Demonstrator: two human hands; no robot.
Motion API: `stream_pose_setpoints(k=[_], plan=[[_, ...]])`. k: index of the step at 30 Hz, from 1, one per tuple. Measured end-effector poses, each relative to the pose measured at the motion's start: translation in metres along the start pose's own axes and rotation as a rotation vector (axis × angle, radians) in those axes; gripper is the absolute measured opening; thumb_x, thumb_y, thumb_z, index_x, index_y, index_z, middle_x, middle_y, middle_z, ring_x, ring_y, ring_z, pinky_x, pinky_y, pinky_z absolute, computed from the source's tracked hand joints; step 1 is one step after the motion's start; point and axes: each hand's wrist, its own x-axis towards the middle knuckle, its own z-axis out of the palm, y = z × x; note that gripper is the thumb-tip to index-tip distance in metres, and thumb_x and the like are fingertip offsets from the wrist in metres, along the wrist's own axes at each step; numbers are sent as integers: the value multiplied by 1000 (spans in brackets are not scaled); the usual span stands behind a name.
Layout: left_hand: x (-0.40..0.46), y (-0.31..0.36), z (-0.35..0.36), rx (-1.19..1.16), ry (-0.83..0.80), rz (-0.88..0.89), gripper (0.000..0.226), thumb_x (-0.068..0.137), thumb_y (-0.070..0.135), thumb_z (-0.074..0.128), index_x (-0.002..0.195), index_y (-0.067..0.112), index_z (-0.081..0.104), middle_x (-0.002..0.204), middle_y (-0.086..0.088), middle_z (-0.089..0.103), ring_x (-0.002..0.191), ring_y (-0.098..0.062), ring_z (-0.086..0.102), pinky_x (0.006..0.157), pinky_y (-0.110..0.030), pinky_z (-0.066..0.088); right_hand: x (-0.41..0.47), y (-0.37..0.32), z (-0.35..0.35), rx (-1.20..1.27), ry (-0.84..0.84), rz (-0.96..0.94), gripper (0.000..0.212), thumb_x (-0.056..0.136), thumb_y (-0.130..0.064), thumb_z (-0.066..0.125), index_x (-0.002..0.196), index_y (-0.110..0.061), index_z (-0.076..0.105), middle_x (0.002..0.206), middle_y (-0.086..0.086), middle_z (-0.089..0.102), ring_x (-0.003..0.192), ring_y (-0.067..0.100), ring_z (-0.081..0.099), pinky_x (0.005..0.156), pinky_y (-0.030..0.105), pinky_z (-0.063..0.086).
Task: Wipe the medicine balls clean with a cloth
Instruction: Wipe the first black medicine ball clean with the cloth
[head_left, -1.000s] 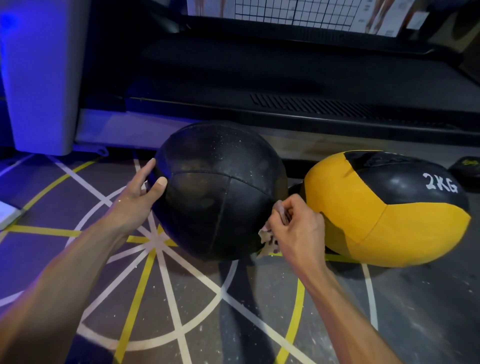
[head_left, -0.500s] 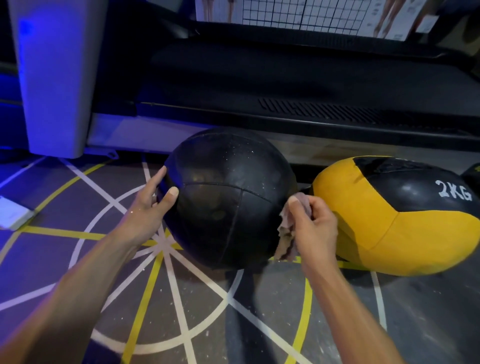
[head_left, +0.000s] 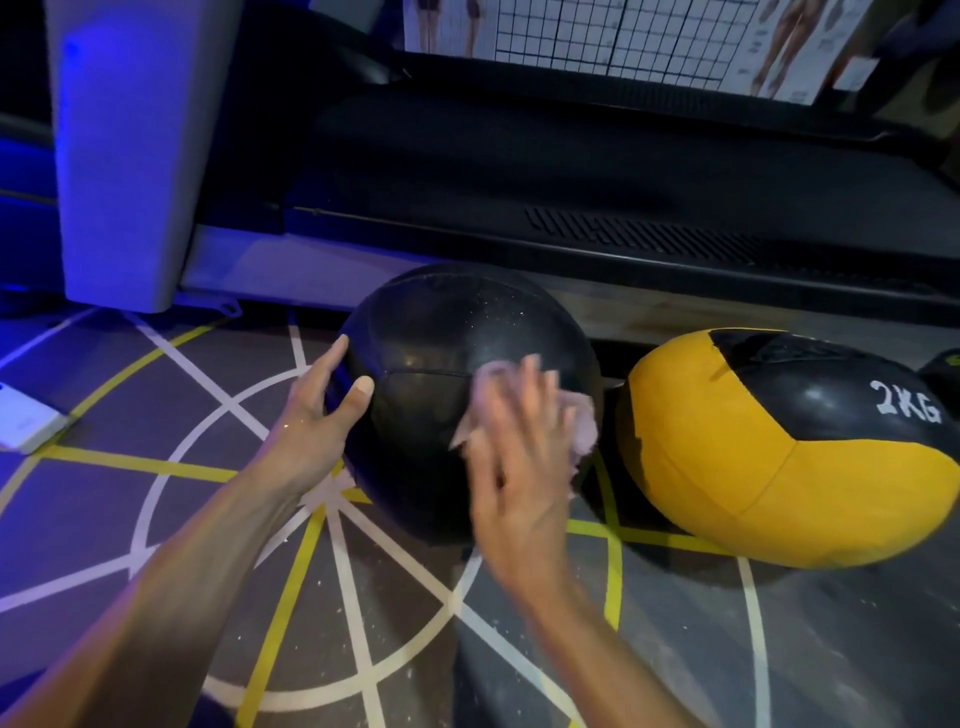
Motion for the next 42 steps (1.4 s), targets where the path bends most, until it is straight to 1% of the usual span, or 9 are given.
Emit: stream_pose_setpoints(k=[4,9,15,21,25,28,31,35,42], plan=[[-1,-11,-6,30,0,1,73,68,87,66,134,77,36,158,10,41,144,-15,42,119,-52,37,5,19,-8,-236,-84,-321,50,109,-33,35,159,-29,32,170,1,16,158,18,7,128,45,8],[-7,-5,-1,62,-2,-13,76,68,84,63,137,76,31,161,14,33,146,-10,37,119,-50,37,66,43,-21,150,146,439,64,102,-59,18,150,-25,45,157,2,42,148,25,35,117,59,33],[-24,-16,2,97,47,57,76,68,85,65,137,73,36,151,13,34,142,-17,44,116,-53,40,21,-27,-8,-423,-262,-575,60,101,-30,35,160,-27,27,169,1,23,158,22,13,128,47,6],[-40,-2,12,177,53,71,63,94,45,69,142,58,31,144,8,32,134,-2,36,121,-32,27,90,36,-37,77,129,406,50,103,-42,27,145,-26,48,143,0,51,132,27,50,102,43,41],[-47,-1,11,242,61,77,65,98,27,68,150,40,32,143,2,35,136,-10,37,121,-35,29,49,-40,-11,-305,-167,-245,44,105,-22,33,148,-18,45,152,8,44,142,28,40,115,42,32],[-53,-9,9,214,75,91,71,93,13,74,141,49,37,141,2,39,137,-15,43,121,-46,35,21,-44,-11,-406,-375,-566,59,103,-34,28,162,-27,22,170,0,18,158,18,7,127,39,-1],[-57,-4,13,188,64,129,62,88,45,74,131,67,35,138,22,34,141,-9,38,123,-43,30,50,3,-29,-147,-142,-279,47,107,-32,34,154,-28,41,162,1,39,152,14,29,126,36,15],[-56,5,20,215,53,94,59,95,34,70,137,56,35,147,8,30,141,-10,34,125,-43,26,101,20,-40,22,29,357,47,107,-39,29,142,-22,54,149,5,53,140,34,46,113,50,36],[-52,-5,12,318,44,140,62,83,69,67,133,74,33,143,13,37,133,6,34,121,-35,27,-7,-17,-7,-417,-313,-473,58,100,-27,41,157,-31,34,168,-6,24,157,18,14,128,41,-2]])
